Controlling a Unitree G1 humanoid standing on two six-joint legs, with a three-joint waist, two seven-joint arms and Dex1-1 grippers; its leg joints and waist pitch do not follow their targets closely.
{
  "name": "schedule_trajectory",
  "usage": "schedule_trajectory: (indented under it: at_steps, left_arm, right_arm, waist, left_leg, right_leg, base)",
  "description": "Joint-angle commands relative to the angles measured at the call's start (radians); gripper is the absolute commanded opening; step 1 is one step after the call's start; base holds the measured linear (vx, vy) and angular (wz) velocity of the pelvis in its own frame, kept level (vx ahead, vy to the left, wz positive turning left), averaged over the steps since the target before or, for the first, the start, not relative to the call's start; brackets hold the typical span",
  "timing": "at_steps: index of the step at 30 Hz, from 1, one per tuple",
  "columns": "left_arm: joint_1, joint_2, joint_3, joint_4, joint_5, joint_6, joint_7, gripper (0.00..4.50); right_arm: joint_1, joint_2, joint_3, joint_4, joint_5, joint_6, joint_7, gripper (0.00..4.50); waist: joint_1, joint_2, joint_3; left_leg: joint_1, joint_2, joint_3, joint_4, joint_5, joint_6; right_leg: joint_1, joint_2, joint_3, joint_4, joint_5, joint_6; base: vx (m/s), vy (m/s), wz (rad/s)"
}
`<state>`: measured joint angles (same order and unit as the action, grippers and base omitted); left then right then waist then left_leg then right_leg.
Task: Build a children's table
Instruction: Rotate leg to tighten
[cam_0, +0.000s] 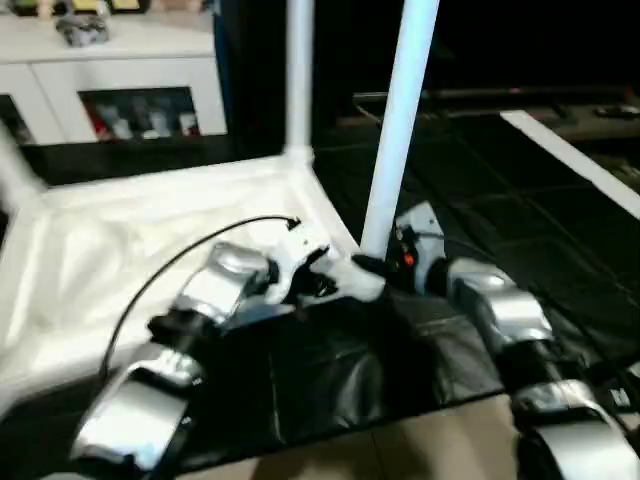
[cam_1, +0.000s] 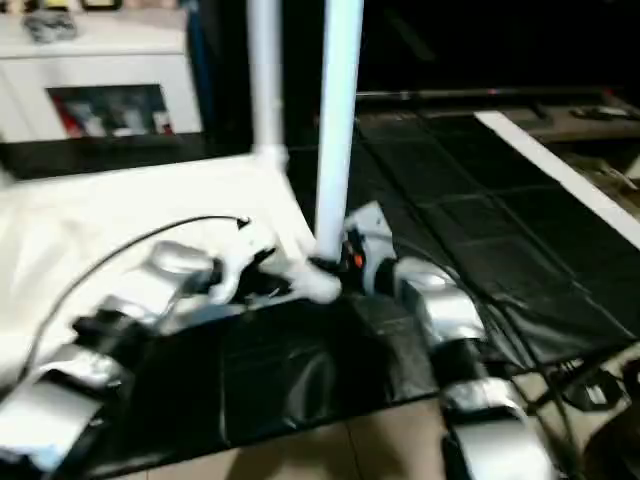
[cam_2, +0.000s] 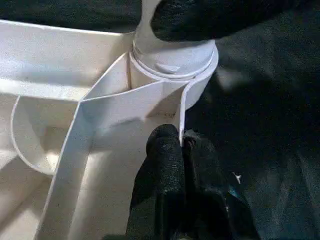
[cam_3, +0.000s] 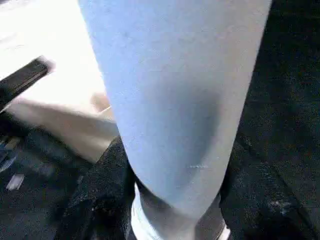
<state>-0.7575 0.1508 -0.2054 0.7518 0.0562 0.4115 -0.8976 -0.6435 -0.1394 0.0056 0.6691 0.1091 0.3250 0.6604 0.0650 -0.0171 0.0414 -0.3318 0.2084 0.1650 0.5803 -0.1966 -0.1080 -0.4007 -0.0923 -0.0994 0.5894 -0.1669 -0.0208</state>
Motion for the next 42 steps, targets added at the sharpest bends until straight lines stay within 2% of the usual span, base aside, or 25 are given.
schedule_trajectory:
  at_steps: [1,2,3,4,5,7,8,11,13,15,16,18,19,21,22,23,26,30,32,37,38,39,40,42]
  left_arm:
    - [-0.050,-0.091,0.021,-0.003,-0.066,0.000,0.066,0.00]
    - [-0.053,-0.096,0.026,-0.001,-0.064,0.002,0.075,0.00]
    - [-0.054,-0.100,0.032,-0.004,-0.063,0.007,0.081,0.00]
    - [-0.054,-0.101,0.032,-0.004,-0.063,0.007,0.081,0.00]
    - [-0.051,-0.099,0.032,-0.012,-0.061,0.008,0.078,0.00]
    - [-0.044,-0.092,0.028,-0.022,-0.057,0.007,0.070,0.00]
    - [-0.039,-0.086,0.025,-0.027,-0.052,0.003,0.062,0.00]
    - [-0.023,-0.068,0.015,-0.041,-0.046,-0.013,0.027,0.00]
    - [-0.003,-0.036,-0.020,-0.058,-0.025,-0.051,-0.021,0.00]
    - [-0.002,-0.032,-0.023,-0.059,-0.023,-0.055,-0.025,0.00]
    - [0.017,0.000,-0.048,-0.069,-0.009,-0.094,-0.077,0.00]
    - [0.025,0.017,-0.054,-0.076,-0.010,-0.107,-0.110,0.00]
    - [0.034,0.037,-0.062,-0.085,-0.013,-0.121,-0.151,0.00]
    - [0.044,0.070,-0.075,-0.099,-0.015,-0.142,-0.218,0.00]
    - [0.044,0.070,-0.075,-0.099,-0.015,-0.142,-0.218,0.00]
    - [0.050,0.106,-0.094,-0.114,-0.018,-0.168,-0.295,0.00]
    - [0.057,0.149,-0.121,-0.132,-0.025,-0.204,-0.384,0.00]
    - [0.068,0.195,-0.148,-0.159,-0.032,-0.250,-0.486,0.00]
    - [0.075,0.214,-0.161,-0.177,-0.041,-0.267,-0.537,0.00]
    - [0.098,0.249,-0.199,-0.234,-0.051,-0.276,-0.625,0.00]
    - [0.104,0.252,-0.205,-0.242,-0.052,-0.276,-0.635,0.00]
    - [0.105,0.253,-0.207,-0.244,-0.053,-0.276,-0.638,0.00]
    - [0.111,0.257,-0.212,-0.253,-0.053,-0.276,-0.645,0.00]
    - [0.119,0.261,-0.215,-0.265,-0.054,-0.276,-0.652,0.00]
  right_arm:
    - [-0.025,0.122,0.048,0.062,0.032,0.056,-0.030,1.96]
    - [-0.038,0.138,0.037,0.078,0.034,0.053,-0.050,1.96]
    - [-0.051,0.156,0.030,0.094,0.036,0.031,-0.047,1.96]
    - [-0.051,0.156,0.029,0.094,0.036,0.030,-0.047,1.96]
    - [-0.051,0.159,0.031,0.095,0.033,0.018,-0.037,2.31]
    - [-0.043,0.158,0.031,0.087,0.034,0.016,-0.028,2.31]
    - [-0.036,0.155,0.030,0.081,0.037,0.017,-0.018,2.72]
    - [-0.011,0.132,0.036,0.062,0.033,-0.001,0.013,2.78]
    - [0.013,0.102,0.036,0.037,0.040,-0.010,0.062,3.04]
    - [0.015,0.098,0.036,0.034,0.041,-0.010,0.068,3.16]
    - [0.041,0.060,0.037,-0.001,0.051,-0.020,0.135,3.25]
    - [0.059,0.032,0.041,-0.032,0.061,-0.019,0.189,3.53]
    - [0.076,-0.004,0.048,-0.060,0.067,-0.022,0.244,3.53]
    - [0.098,-0.063,0.061,-0.098,0.079,-0.019,0.331,3.74]
    - [0.098,-0.063,0.061,-0.098,0.079,-0.019,0.331,3.74]
    - [0.114,-0.124,0.083,-0.134,0.085,-0.031,0.421,3.86]
    - [0.128,-0.180,0.104,-0.171,0.086,-0.045,0.518,4.08]
    - [0.140,-0.242,0.134,-0.206,0.088,-0.062,0.642,4.08]
    - [0.142,-0.269,0.153,-0.215,0.096,-0.067,0.696,4.08]
    - [0.138,-0.281,0.168,-0.217,0.112,-0.065,0.750,4.08]
    - [0.138,-0.278,0.169,-0.218,0.117,-0.065,0.759,3.93]
    - [0.138,-0.277,0.170,-0.218,0.118,-0.064,0.762,3.83]
    - [0.139,-0.275,0.172,-0.221,0.120,-0.061,0.768,3.72]
    - [0.141,-0.274,0.181,-0.226,0.123,-0.059,0.783,3.65]
  waist:
    - [0.003,0.003,-0.053]
    - [0.000,0.003,-0.053]
    - [-0.003,-0.003,-0.055]
    - [-0.001,-0.001,-0.056]
    - [-0.001,-0.005,-0.056]
    - [0.001,-0.003,-0.057]
    - [0.001,-0.003,-0.059]
    - [0.003,-0.002,-0.061]
    - [0.004,0.001,-0.060]
    - [0.003,0.000,-0.061]
    - [0.004,0.002,-0.060]
    - [0.006,0.006,-0.059]
    - [0.006,0.006,-0.060]
    - [0.013,0.006,-0.058]
    - [0.013,0.006,-0.058]
    - [0.022,0.008,-0.056]
    - [0.031,0.007,-0.056]
    - [0.041,0.009,-0.058]
    - [0.046,0.007,-0.058]
    - [0.051,0.008,-0.057]
    - [0.051,0.008,-0.056]
    - [0.051,0.001,-0.056]
    - [0.054,0.005,-0.057]
    - [0.054,0.006,-0.057]
  left_leg:
    - [-0.009,0.005,-0.002,-0.070,-0.261,0.030]
    - [-0.010,0.004,-0.002,-0.071,-0.259,0.032]
    - [-0.015,0.006,-0.002,-0.071,-0.244,0.039]
    - [-0.015,0.007,-0.002,-0.072,-0.237,0.042]
    - [-0.015,0.008,0.001,-0.070,-0.224,0.050]
    - [-0.015,0.009,0.002,-0.070,-0.202,0.058]
    - [-0.017,0.010,0.002,-0.069,-0.181,0.061]
    - [-0.019,0.010,0.005,-0.068,-0.139,0.077]
    - [-0.020,0.011,0.004,-0.069,-0.136,0.080]
    - [-0.019,0.013,0.005,-0.069,-0.136,0.082]
    - [-0.018,0.013,0.005,-0.069,-0.137,0.082]
    - [-0.017,0.013,0.007,-0.069,-0.146,0.089]
    - [-0.017,0.014,0.008,-0.068,-0.145,0.090]
    - [-0.015,0.016,0.007,-0.070,-0.155,0.091]
    - [-0.015,0.016,0.007,-0.070,-0.155,0.091]
    - [-0.011,0.018,0.007,-0.071,-0.171,0.084]
    - [-0.011,0.022,0.011,-0.071,-0.175,0.079]
    - [-0.012,0.024,0.009,-0.071,-0.164,0.072]
    - [-0.012,0.024,0.011,-0.069,-0.155,0.076]
    - [-0.011,0.025,0.011,-0.070,-0.164,0.067]
    - [-0.011,0.024,0.012,-0.070,-0.168,0.065]
    - [-0.011,0.024,0.013,-0.070,-0.167,0.065]
    - [-0.009,0.026,0.011,-0.071,-0.165,0.061]
    - [-0.011,0.026,0.011,-0.071,-0.162,0.061]
  right_leg:
    - [0.044,-0.049,0.033,-0.098,-0.486,-0.104]
    - [0.045,-0.049,0.033,-0.098,-0.481,-0.108]
    - [0.049,-0.050,0.035,-0.092,-0.444,-0.119]
    - [0.049,-0.050,0.036,-0.090,-0.431,-0.123]
    - [0.048,-0.050,0.039,-0.087,-0.401,-0.133]
    - [0.050,-0.051,0.043,-0.081,-0.362,-0.150]
    - [0.054,-0.051,0.044,-0.075,-0.324,-0.163]
    - [0.058,-0.051,0.046,-0.066,-0.236,-0.193]
    - [0.060,-0.052,0.046,-0.065,-0.231,-0.197]
    - [0.060,-0.051,0.047,-0.063,-0.214,-0.205]
    - [0.060,-0.050,0.047,-0.065,-0.209,-0.208]
    - [0.061,-0.050,0.048,-0.065,-0.208,-0.210]
    - [0.061,-0.050,0.049,-0.064,-0.196,-0.214]
    - [0.063,-0.050,0.046,-0.066,-0.211,-0.215]
    - [0.063,-0.050,0.046,-0.066,-0.211,-0.215]
    - [0.062,-0.050,0.046,-0.069,-0.241,-0.208]
    - [0.058,-0.051,0.048,-0.066,-0.248,-0.207]
    - [0.059,-0.051,0.047,-0.061,-0.228,-0.215]
    - [0.059,-0.051,0.048,-0.058,-0.202,-0.222]
    - [0.057,-0.052,0.049,-0.058,-0.226,-0.223]
    - [0.057,-0.052,0.049,-0.060,-0.238,-0.219]
    - [0.057,-0.052,0.049,-0.061,-0.243,-0.216]
    - [0.055,-0.053,0.049,-0.058,-0.244,-0.217]
    - [0.056,-0.052,0.049,-0.058,-0.238,-0.216]
  base:
    - [0.000,0.000,0.00]
    - [0.000,0.000,0.00]
    - [0.000,0.000,0.00]
    - [0.000,0.000,0.00]
    - [0.000,0.000,0.00]
    - [0.000,0.000,0.00]
    - [0.000,0.000,0.00]
    - [0.000,0.000,0.00]
    - [0.000,0.000,0.00]
    - [0.000,0.000,0.00]
    - [0.000,0.000,0.00]
    - [0.000,0.000,0.00]
    - [0.000,0.000,0.00]
    - [0.000,0.000,0.00]
    - [0.000,0.000,0.00]
    - [0.000,0.000,0.00]
    - [0.000,0.000,0.00]
    - [0.000,0.000,0.00]
    - [0.000,0.000,0.00]
    - [0.000,0.000,0.00]
    - [0.000,0.000,0.00]
    - [0.000,0.000,0.00]
    - [0.000,0.000,0.00]
    - [0.000,0.000,0.00]
